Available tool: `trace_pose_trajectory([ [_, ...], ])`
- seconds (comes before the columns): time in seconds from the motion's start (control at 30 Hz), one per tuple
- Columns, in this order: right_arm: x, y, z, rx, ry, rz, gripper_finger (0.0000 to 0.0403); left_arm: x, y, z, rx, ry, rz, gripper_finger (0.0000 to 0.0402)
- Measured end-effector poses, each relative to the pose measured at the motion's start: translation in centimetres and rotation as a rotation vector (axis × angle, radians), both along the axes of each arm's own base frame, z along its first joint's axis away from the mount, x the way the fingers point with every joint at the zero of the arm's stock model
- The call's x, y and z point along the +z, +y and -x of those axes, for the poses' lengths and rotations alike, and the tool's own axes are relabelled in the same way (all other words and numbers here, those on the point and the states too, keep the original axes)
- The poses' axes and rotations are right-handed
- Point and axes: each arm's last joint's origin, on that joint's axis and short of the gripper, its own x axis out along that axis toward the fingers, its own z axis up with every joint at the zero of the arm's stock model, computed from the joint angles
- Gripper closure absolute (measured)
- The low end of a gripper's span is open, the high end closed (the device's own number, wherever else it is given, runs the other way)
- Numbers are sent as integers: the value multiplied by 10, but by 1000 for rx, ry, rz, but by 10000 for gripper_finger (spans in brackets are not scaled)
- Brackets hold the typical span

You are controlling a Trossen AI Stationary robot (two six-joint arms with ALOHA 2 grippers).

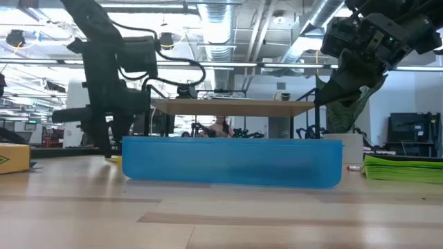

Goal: Pack school essentials
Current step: Put the yellow pen into the blue supply box

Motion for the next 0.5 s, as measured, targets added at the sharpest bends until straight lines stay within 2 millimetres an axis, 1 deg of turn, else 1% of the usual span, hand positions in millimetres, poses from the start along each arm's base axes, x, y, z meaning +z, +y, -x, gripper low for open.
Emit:
trace_pose_trajectory([
  [0.13,0,0,0,0,0,0,315,-8,6,-4,-6,15,9,246],
  [0.33,0,0,0,0,0,0,315,-18,10,-5,8,65,48,249],
  [0.43,0,0,0,1,0,-1,315,-18,9,-4,27,63,73,270],
  [0.5,0,0,0,2,-1,-1,315,-18,6,-4,41,61,94,295],
])
